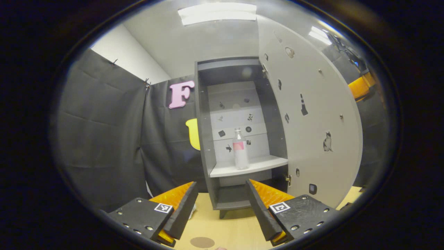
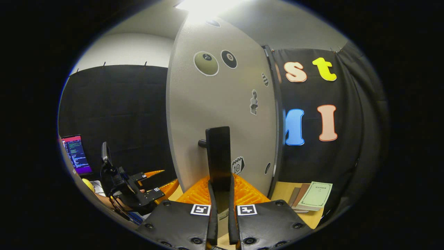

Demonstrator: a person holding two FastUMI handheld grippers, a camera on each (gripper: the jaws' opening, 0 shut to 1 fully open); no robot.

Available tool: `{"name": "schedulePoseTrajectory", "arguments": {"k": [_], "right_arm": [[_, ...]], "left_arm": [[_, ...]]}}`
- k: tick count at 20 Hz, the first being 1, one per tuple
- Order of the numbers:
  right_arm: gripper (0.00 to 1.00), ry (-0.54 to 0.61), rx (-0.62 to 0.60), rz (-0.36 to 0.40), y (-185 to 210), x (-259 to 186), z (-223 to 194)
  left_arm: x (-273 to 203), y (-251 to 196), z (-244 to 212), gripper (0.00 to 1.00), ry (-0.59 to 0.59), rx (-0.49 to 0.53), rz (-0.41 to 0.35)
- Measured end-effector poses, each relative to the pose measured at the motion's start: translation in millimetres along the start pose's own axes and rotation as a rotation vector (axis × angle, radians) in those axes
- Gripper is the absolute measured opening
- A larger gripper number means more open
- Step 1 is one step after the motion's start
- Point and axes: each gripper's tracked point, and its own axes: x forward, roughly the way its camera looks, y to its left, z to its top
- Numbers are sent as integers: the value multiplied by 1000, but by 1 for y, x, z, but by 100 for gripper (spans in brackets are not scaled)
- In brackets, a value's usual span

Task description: Open the cabinet door with the right hand, grasp the bottle in the cabinet with the left hand and place it on the coaster, then close the cabinet door with the right hand.

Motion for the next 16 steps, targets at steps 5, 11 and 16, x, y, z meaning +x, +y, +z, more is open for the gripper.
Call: {"name": "schedulePoseTrajectory", "arguments": {"k": [5,11,16], "right_arm": [[13,-24,7,-82,-19,-11,-1],[14,-16,114,-67,-14,-44,-9],[25,-59,-13,-254,-57,-111,-23]], "left_arm": [[4,-15,5,84,-10,3,-16],[14,-50,7,84,2,-21,-14],[31,-81,31,86,-21,-39,-38]]}}
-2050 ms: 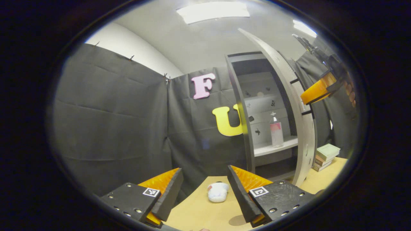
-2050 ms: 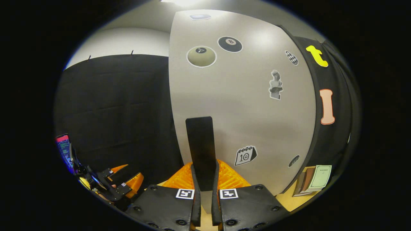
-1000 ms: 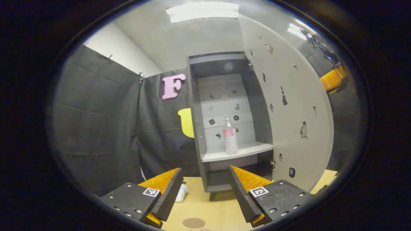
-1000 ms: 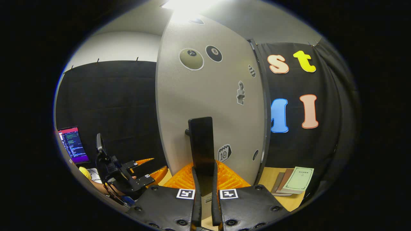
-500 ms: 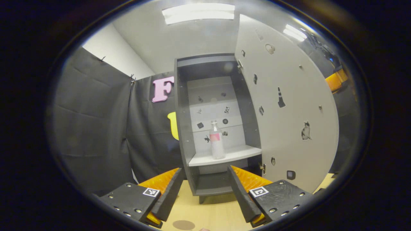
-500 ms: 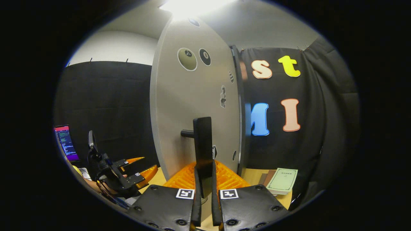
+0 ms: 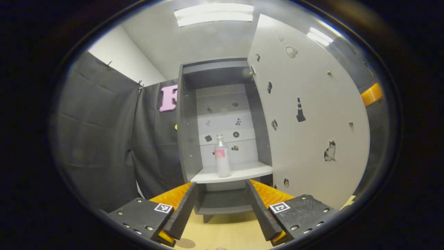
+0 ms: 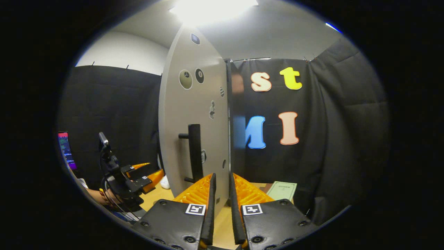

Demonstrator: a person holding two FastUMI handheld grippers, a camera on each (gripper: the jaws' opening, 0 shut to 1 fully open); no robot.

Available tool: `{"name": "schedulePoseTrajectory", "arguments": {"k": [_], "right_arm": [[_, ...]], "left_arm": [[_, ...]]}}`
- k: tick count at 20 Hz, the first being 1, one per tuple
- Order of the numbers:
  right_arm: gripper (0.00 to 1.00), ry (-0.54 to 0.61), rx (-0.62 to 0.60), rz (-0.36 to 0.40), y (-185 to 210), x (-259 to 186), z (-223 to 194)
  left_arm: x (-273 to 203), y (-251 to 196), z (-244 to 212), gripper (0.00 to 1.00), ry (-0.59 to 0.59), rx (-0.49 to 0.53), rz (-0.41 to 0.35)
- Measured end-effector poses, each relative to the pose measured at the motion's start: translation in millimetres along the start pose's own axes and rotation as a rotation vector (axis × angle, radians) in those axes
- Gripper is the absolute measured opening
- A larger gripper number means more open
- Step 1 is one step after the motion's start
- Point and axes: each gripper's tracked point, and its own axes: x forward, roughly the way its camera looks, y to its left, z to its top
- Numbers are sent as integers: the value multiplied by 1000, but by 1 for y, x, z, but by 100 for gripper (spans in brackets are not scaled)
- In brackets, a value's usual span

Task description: Open the cabinet door with the right hand, grasp the bottle in the cabinet with the left hand and place it on the coaster, then close the cabinet door with the right hand.

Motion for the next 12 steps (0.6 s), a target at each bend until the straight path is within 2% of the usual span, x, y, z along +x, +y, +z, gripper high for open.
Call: {"name": "schedulePoseTrajectory", "arguments": {"k": [1,2,4,5,6,9,12], "right_arm": [[30,5,5,-15,-6,2,-8],[52,10,11,-31,-13,2,-14],[96,12,-11,-113,-37,2,-25],[99,11,-20,-152,-46,2,-25],[96,13,-22,-184,-56,2,-30],[99,21,1,-242,-77,10,-38],[99,29,30,-346,-102,10,-42]], "left_arm": [[7,-5,3,87,6,-16,-19],[14,-8,9,84,10,-31,-27],[29,-3,26,84,4,-60,-29],[40,1,31,84,1,-70,-29],[50,6,39,85,-4,-75,-25],[90,21,53,84,-19,-77,-19],[124,26,57,84,-23,-96,-37]]}}
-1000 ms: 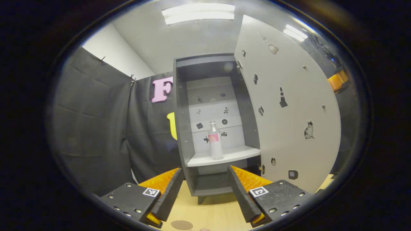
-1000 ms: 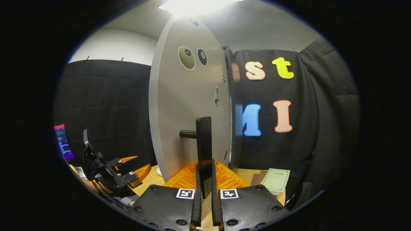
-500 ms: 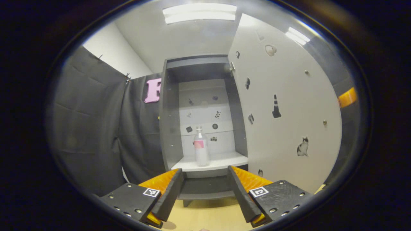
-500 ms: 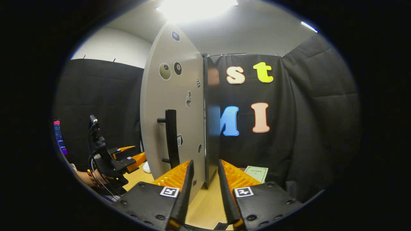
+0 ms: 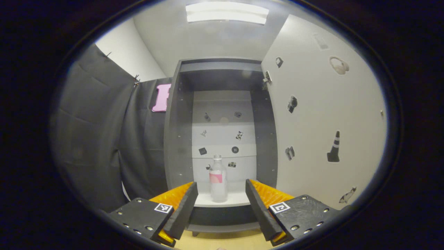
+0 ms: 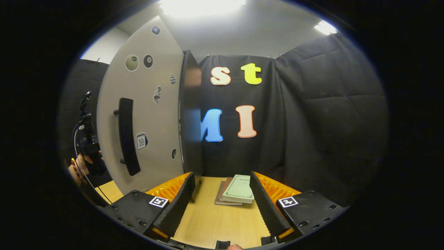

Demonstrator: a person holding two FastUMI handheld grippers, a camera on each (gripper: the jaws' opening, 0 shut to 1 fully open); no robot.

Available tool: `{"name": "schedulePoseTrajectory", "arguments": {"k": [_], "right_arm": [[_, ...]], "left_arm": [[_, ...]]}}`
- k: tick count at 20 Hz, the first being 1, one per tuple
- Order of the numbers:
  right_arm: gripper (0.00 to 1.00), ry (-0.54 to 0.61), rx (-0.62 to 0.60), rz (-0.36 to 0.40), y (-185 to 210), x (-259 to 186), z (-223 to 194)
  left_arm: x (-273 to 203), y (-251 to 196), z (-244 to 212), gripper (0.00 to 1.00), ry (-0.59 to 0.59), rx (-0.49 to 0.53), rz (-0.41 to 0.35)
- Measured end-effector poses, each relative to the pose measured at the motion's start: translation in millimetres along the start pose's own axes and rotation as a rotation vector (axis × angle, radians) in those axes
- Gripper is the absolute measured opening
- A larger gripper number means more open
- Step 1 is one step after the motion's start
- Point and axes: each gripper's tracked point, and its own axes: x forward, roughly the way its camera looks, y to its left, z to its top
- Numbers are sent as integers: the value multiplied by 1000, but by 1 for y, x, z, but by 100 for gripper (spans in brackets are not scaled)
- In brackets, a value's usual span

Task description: Open the cabinet door with the right hand, grasp the bottle in the cabinet with the left hand and place it on the coaster, then close the cabinet door with the right hand.

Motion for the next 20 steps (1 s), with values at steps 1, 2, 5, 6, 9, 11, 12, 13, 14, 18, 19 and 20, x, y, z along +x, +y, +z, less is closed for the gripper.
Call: {"name": "schedulePoseTrajectory", "arguments": {"k": [1,2,5,6,9,11,12,13,14,18,19,20], "right_arm": [[99,-4,7,-29,-4,3,1],[99,-10,12,-51,-8,5,4],[99,-40,16,-118,-15,11,12],[96,-49,22,-132,-15,13,14],[99,-65,54,-162,-12,19,19],[99,-64,64,-181,-10,23,20],[99,-64,59,-194,-11,24,21],[99,-60,50,-211,-13,26,20],[99,-57,41,-227,-14,25,19],[99,-48,18,-278,-13,32,13],[99,-42,18,-289,-12,33,11],[99,-38,21,-302,-13,34,9]], "left_arm": [[12,4,1,85,1,-6,-3],[22,6,0,84,7,-11,-9],[54,8,-12,84,24,-15,-40],[60,9,-15,84,28,-13,-53],[91,6,-33,86,52,-10,-94],[110,10,-44,84,65,-5,-98],[119,10,-49,84,70,-5,-104],[127,10,-55,84,77,-6,-111],[135,10,-62,84,86,-6,-117],[166,12,-87,84,119,-10,-127],[172,12,-93,84,126,-12,-129],[178,14,-99,84,135,-12,-129]]}}
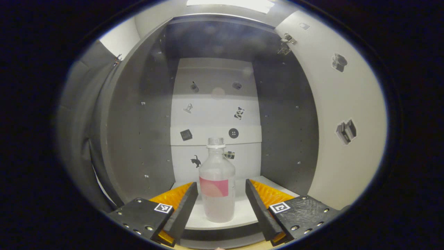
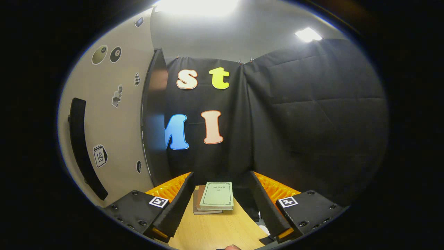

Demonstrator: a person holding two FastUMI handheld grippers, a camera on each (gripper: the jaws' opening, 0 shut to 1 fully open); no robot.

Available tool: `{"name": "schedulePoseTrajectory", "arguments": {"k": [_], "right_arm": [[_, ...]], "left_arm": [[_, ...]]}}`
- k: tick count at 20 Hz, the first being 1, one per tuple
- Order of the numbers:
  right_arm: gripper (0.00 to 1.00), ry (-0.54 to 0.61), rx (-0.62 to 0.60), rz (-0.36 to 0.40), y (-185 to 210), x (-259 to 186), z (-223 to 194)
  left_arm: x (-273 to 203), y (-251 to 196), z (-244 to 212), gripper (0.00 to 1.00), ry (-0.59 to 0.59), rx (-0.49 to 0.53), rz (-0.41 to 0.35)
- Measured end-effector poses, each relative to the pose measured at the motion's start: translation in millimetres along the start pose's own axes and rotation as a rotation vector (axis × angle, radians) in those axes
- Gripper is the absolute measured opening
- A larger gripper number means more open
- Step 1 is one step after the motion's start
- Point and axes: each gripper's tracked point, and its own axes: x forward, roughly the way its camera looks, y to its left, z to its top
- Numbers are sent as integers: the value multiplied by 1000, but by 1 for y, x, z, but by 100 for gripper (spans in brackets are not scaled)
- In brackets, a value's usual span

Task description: Open the cabinet door with the right hand, grasp the bottle in the cabinet with the left hand and place it on the coaster, then close the cabinet door with the right hand.

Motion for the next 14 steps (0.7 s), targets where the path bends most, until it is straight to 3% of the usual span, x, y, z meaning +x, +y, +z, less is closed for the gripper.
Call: {"name": "schedulePoseTrajectory", "arguments": {"k": [8,10,12,14], "right_arm": [[96,14,22,-56,4,10,-5],[99,15,19,-54,4,10,-5],[99,15,11,-48,5,11,-5],[99,13,9,-36,7,14,-4]], "left_arm": [[36,11,-30,86,60,7,-4],[38,10,-35,84,76,3,-10],[36,11,-34,72,74,-4,-7],[28,13,-33,74,73,-19,-2]]}}
